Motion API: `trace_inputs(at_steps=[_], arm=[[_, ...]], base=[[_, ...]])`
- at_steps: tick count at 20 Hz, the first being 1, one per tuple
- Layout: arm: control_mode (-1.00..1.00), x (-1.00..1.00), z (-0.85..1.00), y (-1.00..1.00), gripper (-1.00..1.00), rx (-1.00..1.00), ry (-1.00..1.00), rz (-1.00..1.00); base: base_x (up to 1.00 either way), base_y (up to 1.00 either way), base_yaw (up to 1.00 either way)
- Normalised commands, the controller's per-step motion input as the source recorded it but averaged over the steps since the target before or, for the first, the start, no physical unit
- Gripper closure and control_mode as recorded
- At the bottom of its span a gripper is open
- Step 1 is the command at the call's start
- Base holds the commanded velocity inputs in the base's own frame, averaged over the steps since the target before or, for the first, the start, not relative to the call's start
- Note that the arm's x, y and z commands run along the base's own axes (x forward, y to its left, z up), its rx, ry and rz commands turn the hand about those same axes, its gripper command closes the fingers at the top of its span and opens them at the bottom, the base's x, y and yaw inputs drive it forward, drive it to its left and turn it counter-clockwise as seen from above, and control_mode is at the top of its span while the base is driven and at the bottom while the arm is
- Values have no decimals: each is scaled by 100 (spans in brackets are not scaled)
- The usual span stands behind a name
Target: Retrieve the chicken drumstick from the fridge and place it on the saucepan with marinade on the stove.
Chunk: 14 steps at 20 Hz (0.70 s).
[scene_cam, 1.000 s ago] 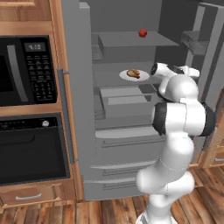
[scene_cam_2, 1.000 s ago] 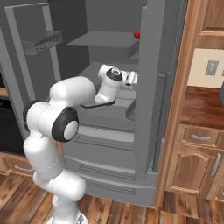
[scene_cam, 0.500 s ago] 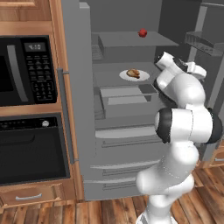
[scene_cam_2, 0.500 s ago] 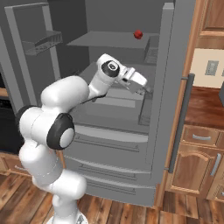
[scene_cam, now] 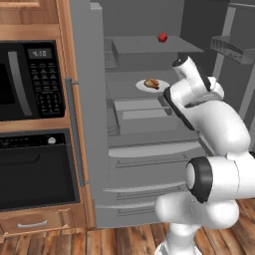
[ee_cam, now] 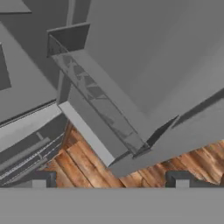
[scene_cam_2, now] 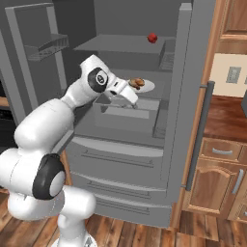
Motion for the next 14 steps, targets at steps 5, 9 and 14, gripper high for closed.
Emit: trace_inputs(at_steps=[5,9,14], arm=[[-100,-17,24,26,-100,36,-11,52],[-100,-40,13,0,-100,37,-49,43],[-100,-26,3,0,-100,6,-41,12]], base=[[0,0,0],[0,0,0],[0,0,0]])
